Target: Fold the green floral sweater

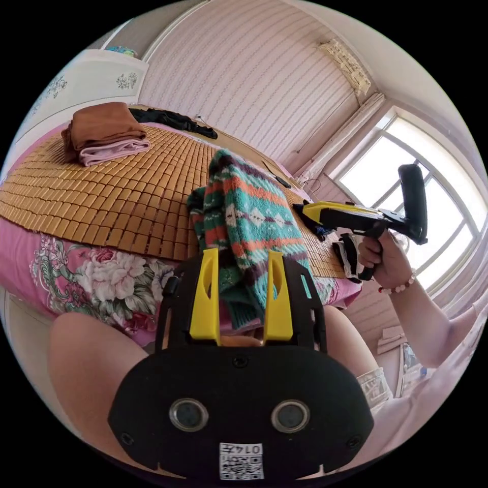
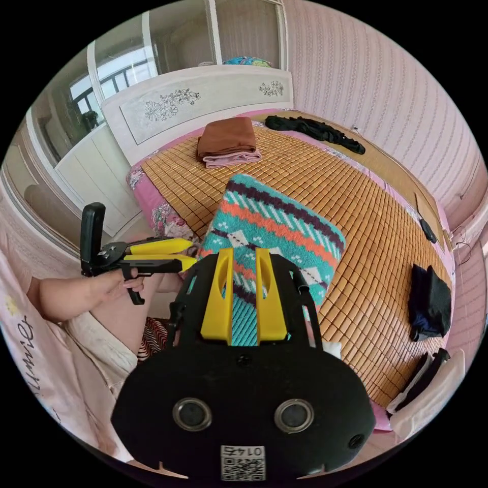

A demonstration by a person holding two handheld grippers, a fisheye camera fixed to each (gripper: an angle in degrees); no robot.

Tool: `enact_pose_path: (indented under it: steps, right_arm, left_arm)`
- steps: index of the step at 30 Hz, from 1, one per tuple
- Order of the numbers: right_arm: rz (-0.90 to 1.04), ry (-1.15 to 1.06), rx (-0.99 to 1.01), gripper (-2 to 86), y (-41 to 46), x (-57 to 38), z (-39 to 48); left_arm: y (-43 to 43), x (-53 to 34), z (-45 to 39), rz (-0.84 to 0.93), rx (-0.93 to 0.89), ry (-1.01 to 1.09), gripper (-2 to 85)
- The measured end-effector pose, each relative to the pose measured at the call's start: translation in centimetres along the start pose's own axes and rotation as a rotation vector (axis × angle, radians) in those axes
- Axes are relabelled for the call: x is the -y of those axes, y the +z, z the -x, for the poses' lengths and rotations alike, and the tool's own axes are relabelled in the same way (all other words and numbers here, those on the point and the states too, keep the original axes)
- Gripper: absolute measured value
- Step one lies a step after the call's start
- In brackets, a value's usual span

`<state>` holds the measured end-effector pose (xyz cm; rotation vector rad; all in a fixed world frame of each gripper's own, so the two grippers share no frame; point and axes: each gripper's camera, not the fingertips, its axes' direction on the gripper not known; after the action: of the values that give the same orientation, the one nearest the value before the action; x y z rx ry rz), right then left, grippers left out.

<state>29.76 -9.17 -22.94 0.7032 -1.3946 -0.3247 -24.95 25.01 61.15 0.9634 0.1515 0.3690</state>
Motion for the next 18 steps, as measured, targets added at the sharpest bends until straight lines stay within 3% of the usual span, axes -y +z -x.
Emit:
enact_pose_path:
  steps: [8, 13, 18]
  right_arm:
    - [0.187, -0.203, -0.194, 10.9, 7.6, 18.3, 5.1]
    - [0.533, -0.334, -0.167, 11.6, 17.1, 27.0, 5.6]
    - [0.757, -0.348, -0.137, 12.1, 22.2, 32.4, 5.5]
  left_arm:
    - [2.0, 1.9, 2.8, 0.083, 0.055, 0.075, 12.1]
    - [1.8, 3.1, 4.6, 0.081, 0.051, 0.006, 12.0]
    - [1.2, 4.3, 7.4, 0.08, -0.019, -0.115, 11.8]
